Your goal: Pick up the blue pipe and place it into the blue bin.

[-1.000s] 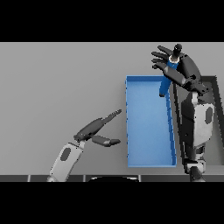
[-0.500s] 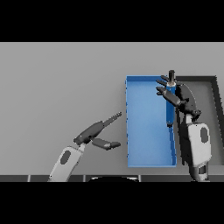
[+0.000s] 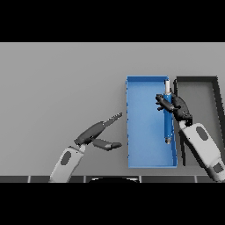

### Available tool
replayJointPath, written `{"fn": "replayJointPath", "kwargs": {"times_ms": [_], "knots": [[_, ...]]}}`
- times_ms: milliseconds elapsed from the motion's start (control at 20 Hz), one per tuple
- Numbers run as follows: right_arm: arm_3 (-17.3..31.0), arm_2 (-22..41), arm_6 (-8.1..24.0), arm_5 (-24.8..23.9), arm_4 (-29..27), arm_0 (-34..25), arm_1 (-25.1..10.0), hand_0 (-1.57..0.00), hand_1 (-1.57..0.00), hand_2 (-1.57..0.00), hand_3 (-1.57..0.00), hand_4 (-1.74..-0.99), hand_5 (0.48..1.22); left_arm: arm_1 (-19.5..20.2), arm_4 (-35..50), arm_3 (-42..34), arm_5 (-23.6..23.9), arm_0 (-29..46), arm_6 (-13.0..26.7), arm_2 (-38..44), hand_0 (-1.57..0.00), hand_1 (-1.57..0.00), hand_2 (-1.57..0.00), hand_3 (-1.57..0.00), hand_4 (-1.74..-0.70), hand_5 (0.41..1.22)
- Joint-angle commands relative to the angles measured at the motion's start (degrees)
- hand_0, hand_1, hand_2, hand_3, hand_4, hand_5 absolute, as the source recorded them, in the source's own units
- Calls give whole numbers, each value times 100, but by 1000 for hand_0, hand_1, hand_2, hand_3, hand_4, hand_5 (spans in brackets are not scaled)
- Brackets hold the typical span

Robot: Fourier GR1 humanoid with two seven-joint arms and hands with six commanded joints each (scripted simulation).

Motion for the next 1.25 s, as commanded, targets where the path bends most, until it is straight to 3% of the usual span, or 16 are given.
{"fn": "replayJointPath", "kwargs": {"times_ms": [0,200,300,750,1200], "knots": [[62,176,-5,58,-119,-84,-101,-599,-547,-548,-322,-1337,1221,17,0,-15,-6,17,-17,1,1,1,1,1,-878,427],[38,1465,-1,394,-609,-709,-899,-245,-223,-224,-131,-1142,1030,-7,58,17,-8,-31,18,39,1,1,1,1,-884,429],[26,1614,0,448,-595,-742,-961,-156,-143,-143,-84,-1083,934,-12,73,-7,2,-34,19,46,1,1,1,1,-886,428],[174,2113,0,645,-423,-993,-1061,-20,-18,-18,-10,-1033,696,34,16,-29,2,8,-11,18,1,1,1,1,-888,429],[250,2220,-67,778,-411,-1102,-1041,-6,-5,-5,-3,-1022,643,35,-26,-66,12,65,-51,-29,1,1,1,1,-885,431]]}}
